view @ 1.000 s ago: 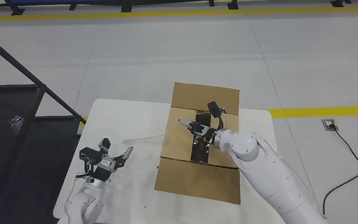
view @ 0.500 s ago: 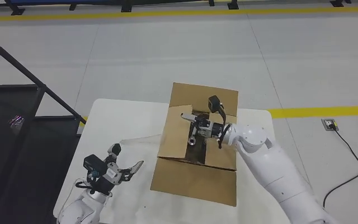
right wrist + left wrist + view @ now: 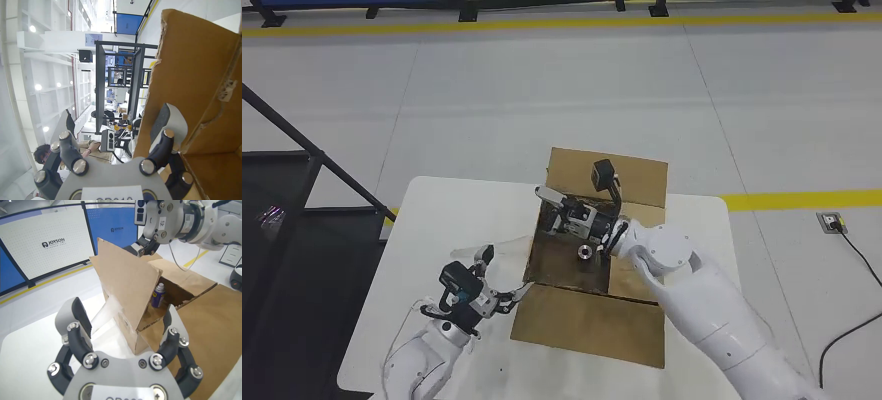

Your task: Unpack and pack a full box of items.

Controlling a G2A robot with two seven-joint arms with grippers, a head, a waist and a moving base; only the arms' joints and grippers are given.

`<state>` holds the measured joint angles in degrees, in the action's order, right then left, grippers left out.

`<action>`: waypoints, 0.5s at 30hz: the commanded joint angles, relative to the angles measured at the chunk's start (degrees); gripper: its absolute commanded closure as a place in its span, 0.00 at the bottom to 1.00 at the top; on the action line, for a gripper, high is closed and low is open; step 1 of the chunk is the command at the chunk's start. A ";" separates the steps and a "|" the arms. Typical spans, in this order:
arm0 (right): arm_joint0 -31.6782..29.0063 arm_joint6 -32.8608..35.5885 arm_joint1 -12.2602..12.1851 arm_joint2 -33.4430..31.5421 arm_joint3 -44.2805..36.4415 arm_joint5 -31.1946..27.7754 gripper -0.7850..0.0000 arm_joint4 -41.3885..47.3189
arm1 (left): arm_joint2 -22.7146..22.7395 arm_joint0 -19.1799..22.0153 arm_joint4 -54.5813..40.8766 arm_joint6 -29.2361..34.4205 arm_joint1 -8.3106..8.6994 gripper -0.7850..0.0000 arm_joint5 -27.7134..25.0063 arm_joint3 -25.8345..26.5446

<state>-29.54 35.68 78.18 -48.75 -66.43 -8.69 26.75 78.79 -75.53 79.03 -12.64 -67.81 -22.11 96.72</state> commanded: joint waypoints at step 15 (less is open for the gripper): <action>0.64 2.48 2.67 2.85 0.91 -11.05 0.00 -4.08 | 3.79 0.47 -6.45 0.12 -0.52 0.00 9.03 -1.58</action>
<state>-27.93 38.56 81.22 -44.93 -64.17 -18.49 23.94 81.65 -74.53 72.23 -12.57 -68.46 -13.24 95.29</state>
